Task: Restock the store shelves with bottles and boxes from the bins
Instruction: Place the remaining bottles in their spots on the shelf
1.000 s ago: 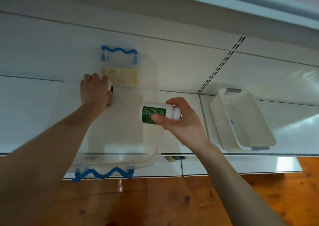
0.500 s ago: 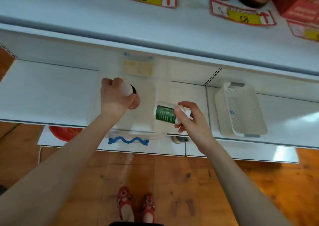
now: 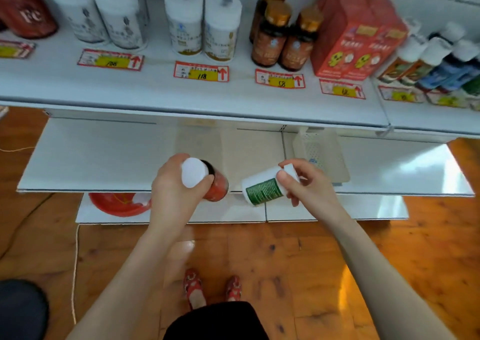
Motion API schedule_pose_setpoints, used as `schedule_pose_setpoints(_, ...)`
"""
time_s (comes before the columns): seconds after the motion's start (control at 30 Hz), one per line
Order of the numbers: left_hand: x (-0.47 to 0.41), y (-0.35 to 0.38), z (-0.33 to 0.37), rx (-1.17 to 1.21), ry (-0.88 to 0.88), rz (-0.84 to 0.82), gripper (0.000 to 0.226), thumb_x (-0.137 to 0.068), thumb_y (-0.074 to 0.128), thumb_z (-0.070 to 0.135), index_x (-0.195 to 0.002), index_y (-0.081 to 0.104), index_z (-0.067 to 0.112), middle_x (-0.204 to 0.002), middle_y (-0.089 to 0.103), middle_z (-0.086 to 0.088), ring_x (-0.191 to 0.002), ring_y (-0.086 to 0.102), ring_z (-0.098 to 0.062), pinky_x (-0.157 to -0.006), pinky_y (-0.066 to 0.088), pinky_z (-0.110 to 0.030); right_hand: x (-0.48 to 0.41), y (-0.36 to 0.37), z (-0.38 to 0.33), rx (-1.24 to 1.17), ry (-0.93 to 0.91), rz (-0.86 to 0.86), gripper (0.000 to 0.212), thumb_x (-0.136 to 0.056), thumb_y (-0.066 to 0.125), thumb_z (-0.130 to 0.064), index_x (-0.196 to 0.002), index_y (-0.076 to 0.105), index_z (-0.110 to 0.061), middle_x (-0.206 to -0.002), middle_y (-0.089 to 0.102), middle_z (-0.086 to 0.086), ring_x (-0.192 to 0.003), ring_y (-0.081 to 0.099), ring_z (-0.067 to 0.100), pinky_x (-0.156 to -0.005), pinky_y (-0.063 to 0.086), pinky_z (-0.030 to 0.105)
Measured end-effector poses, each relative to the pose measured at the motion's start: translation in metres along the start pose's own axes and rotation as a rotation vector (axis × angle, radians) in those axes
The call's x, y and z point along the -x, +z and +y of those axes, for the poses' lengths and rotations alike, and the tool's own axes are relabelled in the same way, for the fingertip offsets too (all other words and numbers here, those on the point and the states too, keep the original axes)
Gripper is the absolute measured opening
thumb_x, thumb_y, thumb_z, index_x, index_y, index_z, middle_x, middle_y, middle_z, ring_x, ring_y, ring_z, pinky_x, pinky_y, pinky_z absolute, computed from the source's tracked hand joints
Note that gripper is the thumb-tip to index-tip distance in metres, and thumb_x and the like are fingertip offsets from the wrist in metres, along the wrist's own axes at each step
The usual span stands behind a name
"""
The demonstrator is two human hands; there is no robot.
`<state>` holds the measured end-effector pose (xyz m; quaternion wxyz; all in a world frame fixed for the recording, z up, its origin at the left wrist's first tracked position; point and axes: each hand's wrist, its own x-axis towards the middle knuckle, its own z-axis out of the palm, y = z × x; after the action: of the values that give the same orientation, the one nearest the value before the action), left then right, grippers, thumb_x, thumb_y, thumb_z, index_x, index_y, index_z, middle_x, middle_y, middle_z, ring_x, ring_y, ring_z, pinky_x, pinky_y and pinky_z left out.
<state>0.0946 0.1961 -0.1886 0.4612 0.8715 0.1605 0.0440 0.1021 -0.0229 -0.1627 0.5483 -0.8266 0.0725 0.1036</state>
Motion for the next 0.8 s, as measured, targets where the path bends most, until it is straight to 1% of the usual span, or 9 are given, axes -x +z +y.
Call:
schedule_pose_setpoints(0.07,0.007,-0.006,0.019,-0.002,0.058,-0.026,0.055,-0.074,0.075,0.022,-0.123,0.053,0.009,-0.121,0.057,-0.007,-0.111,0.050,-0.025,-0.092,0.040,-0.032,0.010,-0.016,-0.009,0.035,0.003,0.080,0.029,-0.080,0.060,-0.042,-0.088,0.062,-0.014,-0.069,0.059,0.003,-0.046,0.051,0.005,-0.044,0.043,0.018)
schedule_pose_setpoints(0.13,0.012,-0.006,0.038,-0.008,0.107,-0.057,0.054,-0.073,0.076,0.021,-0.121,0.054,0.008,-0.120,0.058,-0.008,-0.110,0.051,-0.027,-0.091,0.041,-0.032,0.018,-0.035,-0.016,0.038,0.016,0.123,0.053,-0.075,0.055,-0.055,-0.090,0.061,-0.004,-0.069,0.061,0.017,-0.050,0.052,0.013,-0.045,0.043,0.022)
schedule_pose_setpoints(0.17,0.015,-0.006,0.048,-0.006,0.133,-0.075,0.054,-0.072,0.076,0.021,-0.120,0.055,0.009,-0.118,0.059,-0.008,-0.108,0.052,-0.026,-0.088,0.040,-0.029,0.023,-0.045,-0.019,0.017,0.023,0.140,0.057,-0.073,0.055,-0.057,-0.093,0.061,-0.004,-0.072,0.061,0.022,-0.052,0.053,0.015,-0.045,0.043,0.022)
schedule_pose_setpoints(0.27,0.027,0.001,0.076,0.027,0.203,-0.132,0.051,-0.072,0.077,0.019,-0.118,0.057,0.010,-0.112,0.058,-0.003,-0.097,0.048,-0.016,-0.080,0.035,-0.023,0.035,-0.076,-0.026,-0.007,0.006,0.177,0.037,-0.083,0.057,-0.046,-0.100,0.060,-0.013,-0.072,0.060,0.020,-0.050,0.052,0.011,-0.042,0.042,0.021)
schedule_pose_setpoints(0.33,0.036,0.008,0.097,0.054,0.228,-0.160,0.051,-0.072,0.077,0.018,-0.118,0.057,0.011,-0.108,0.055,0.002,-0.095,0.044,-0.012,-0.081,0.037,-0.024,0.041,-0.096,-0.030,-0.005,-0.014,0.197,0.028,-0.087,0.057,-0.039,-0.101,0.061,-0.015,-0.068,0.059,0.014,-0.045,0.050,0.009,-0.040,0.040,0.021)
schedule_pose_setpoints(0.43,0.047,0.026,0.128,0.102,0.256,-0.191,0.051,-0.071,0.077,0.018,-0.117,0.057,0.014,-0.113,0.058,-0.001,-0.097,0.047,-0.014,-0.087,0.045,-0.033,0.049,-0.129,-0.032,-0.060,-0.026,0.216,0.014,-0.088,0.058,-0.031,-0.100,0.061,-0.024,-0.069,0.057,0.005,-0.046,0.052,0.009,-0.043,0.044,0.022)
schedule_pose_setpoints(0.53,0.058,0.045,0.158,0.124,0.299,-0.182,0.051,-0.071,0.077,0.018,-0.118,0.057,0.013,-0.117,0.059,-0.004,-0.103,0.050,-0.019,-0.091,0.043,-0.033,0.053,-0.166,-0.032,-0.129,-0.042,0.191,0.005,-0.088,0.059,-0.025,-0.093,0.062,-0.025,-0.068,0.055,0.002,-0.049,0.054,0.010,-0.047,0.046,0.021)
schedule_pose_setpoints(0.63,0.074,0.068,0.188,0.142,0.321,-0.158,0.054,-0.070,0.078,0.018,-0.120,0.056,0.012,-0.121,0.057,-0.004,-0.108,0.050,-0.020,-0.094,0.042,-0.033,0.060,-0.210,-0.028,-0.159,-0.057,0.157,0.013,-0.085,0.064,-0.018,-0.099,0.061,-0.018,-0.070,0.056,0.002,-0.052,0.055,0.011,-0.050,0.047,0.020)
schedule_pose_setpoints(0.8,0.094,0.102,0.231,0.147,0.395,-0.097,0.051,-0.070,0.078,0.019,-0.115,0.058,0.011,-0.113,0.058,-0.001,-0.103,0.051,-0.019,-0.090,0.041,-0.030,0.068,-0.272,-0.022,-0.116,-0.074,0.124,0.033,-0.080,0.066,0.001,-0.110,0.056,-0.010,-0.083,0.059,0.005,-0.059,0.060,0.012,-0.056,0.052,0.018)
